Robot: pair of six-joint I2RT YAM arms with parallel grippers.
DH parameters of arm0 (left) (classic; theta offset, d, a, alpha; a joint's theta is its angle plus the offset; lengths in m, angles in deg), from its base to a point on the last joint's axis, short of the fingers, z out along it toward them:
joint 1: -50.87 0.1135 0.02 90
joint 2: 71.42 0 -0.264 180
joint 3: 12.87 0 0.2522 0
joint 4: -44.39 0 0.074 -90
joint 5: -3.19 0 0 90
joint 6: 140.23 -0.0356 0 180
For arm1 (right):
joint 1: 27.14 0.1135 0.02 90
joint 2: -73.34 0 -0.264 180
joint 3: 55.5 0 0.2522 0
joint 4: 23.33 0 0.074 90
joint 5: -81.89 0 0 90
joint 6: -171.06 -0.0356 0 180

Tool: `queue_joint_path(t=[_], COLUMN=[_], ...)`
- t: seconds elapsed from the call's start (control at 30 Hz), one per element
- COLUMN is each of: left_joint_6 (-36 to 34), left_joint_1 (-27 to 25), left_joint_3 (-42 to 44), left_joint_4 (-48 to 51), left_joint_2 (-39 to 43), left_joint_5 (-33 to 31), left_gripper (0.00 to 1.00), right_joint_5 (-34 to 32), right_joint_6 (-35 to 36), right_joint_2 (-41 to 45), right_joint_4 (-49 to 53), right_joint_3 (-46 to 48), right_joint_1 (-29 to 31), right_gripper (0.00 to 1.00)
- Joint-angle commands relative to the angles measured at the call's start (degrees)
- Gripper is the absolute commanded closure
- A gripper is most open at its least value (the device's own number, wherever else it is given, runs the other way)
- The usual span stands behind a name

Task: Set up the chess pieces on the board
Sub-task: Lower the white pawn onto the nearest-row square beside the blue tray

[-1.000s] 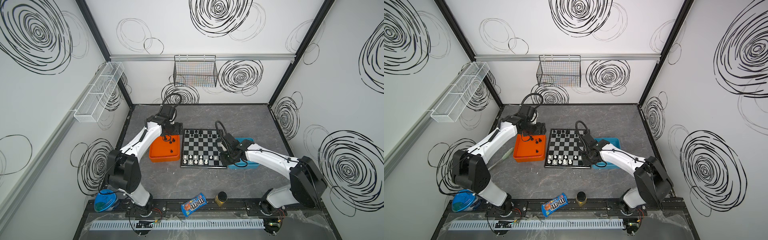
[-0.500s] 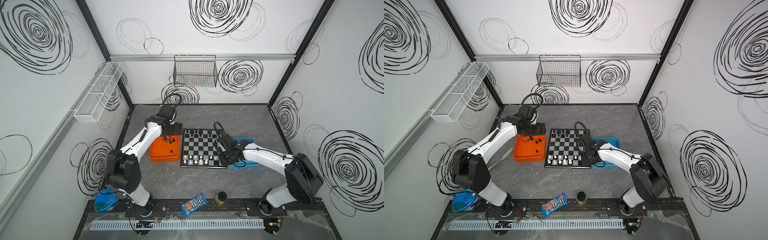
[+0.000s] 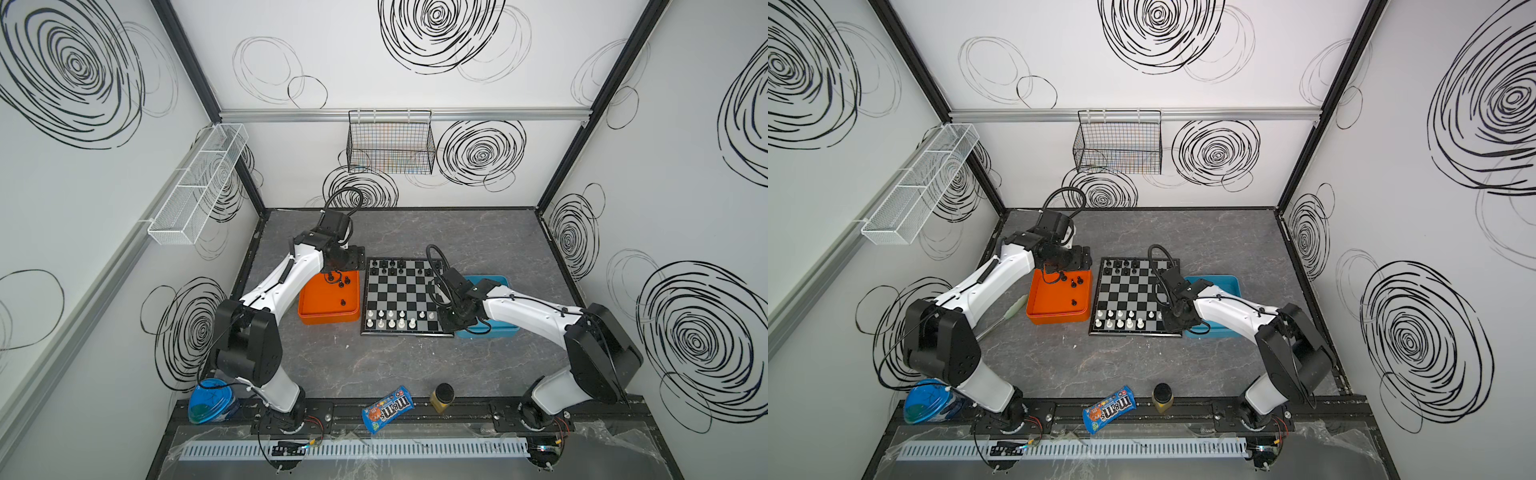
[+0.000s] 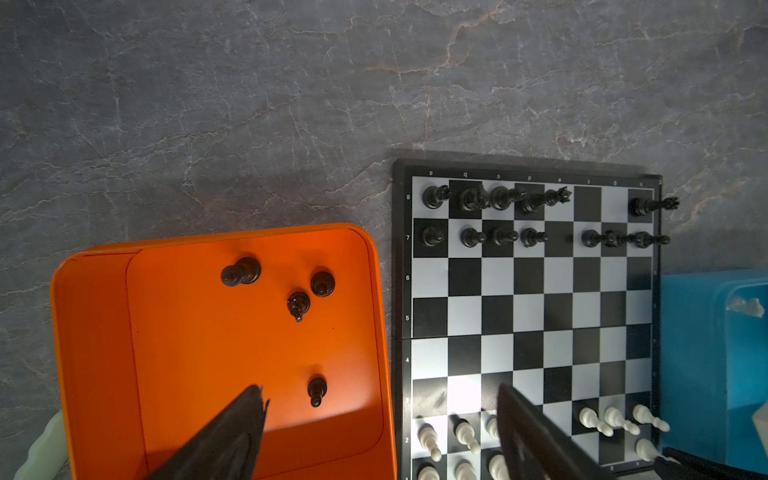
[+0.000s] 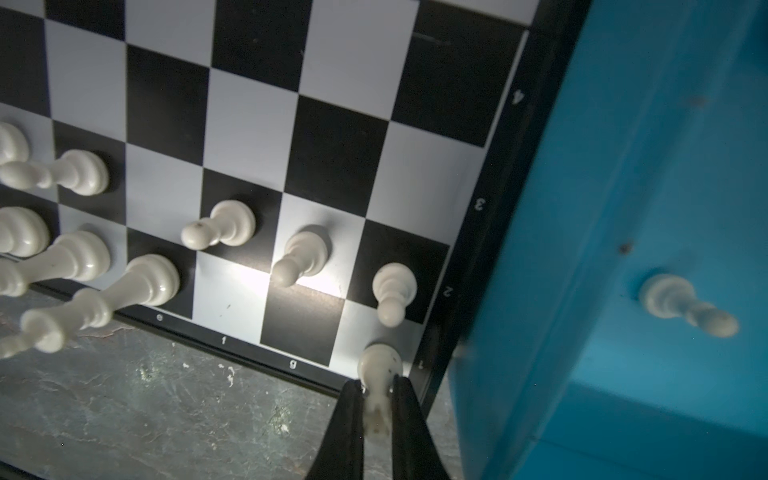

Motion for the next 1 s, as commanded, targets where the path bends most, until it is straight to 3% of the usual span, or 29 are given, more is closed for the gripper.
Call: queue_joint_path(t=[0.0, 0.97], left_joint_6=[0.2, 0.3], left_joint_1=[0.7, 0.7], left_joint_3=[0.4, 1.0], left_joint_4=[-1.5, -1.9], left_joint_2=[-0.2, -0.4], left_joint_5=[0.3, 0.5], left_gripper=[0.1, 0.1], right_joint_5=[-0.8, -1.2], right_joint_6=[0.1, 0.4], right_joint_2=[-0.6, -1.8], right_joint_4=[-0.4, -0.6], right_joint_3=[-1.3, -1.9], right_joint_1=[0.3, 0.3], right_gripper=[0.9, 0.88])
